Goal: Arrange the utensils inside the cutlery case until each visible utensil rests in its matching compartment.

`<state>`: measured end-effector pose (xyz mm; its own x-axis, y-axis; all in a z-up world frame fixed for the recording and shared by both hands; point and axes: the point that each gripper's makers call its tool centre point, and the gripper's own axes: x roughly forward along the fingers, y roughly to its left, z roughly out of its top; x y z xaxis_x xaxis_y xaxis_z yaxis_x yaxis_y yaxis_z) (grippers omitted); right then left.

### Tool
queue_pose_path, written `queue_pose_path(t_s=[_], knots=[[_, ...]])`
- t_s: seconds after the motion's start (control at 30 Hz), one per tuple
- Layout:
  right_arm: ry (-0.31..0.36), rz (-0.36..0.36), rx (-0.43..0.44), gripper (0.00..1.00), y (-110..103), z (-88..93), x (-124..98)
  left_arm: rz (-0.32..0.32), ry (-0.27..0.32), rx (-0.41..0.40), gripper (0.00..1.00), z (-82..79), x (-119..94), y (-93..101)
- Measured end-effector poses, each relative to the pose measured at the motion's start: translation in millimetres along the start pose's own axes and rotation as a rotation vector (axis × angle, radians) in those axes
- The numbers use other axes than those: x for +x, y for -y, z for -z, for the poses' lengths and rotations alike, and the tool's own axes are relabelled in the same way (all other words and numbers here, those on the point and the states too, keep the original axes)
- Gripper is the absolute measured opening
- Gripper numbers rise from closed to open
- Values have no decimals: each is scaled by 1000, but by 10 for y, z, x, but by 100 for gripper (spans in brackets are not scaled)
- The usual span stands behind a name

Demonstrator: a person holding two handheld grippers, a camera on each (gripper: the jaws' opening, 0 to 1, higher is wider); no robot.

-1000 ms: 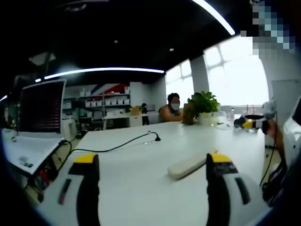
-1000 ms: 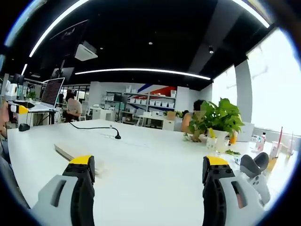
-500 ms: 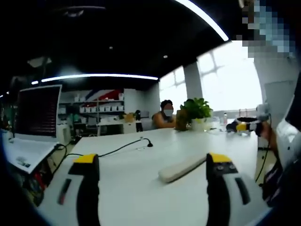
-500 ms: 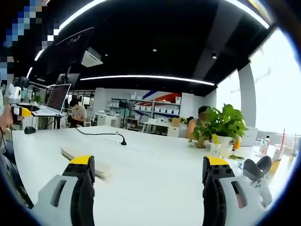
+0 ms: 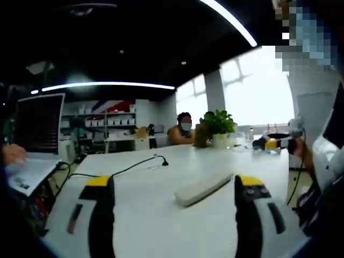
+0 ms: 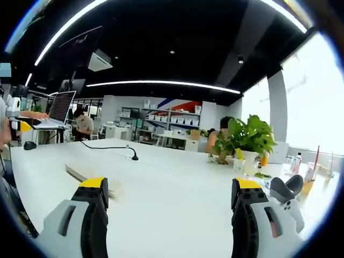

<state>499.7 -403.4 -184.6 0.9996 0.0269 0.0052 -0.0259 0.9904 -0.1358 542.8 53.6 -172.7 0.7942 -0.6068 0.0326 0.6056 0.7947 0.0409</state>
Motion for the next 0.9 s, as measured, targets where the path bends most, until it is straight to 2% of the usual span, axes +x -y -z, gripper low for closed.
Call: queue_pose_path(t_s=[0.23,0.9], knots=[[-14,-5,19,99,19,32,-1,-8,9,9,98,-13,-1,-5],[-37,-24,35,99,-5,113,20,-16,-21,49,99,49,30,2]])
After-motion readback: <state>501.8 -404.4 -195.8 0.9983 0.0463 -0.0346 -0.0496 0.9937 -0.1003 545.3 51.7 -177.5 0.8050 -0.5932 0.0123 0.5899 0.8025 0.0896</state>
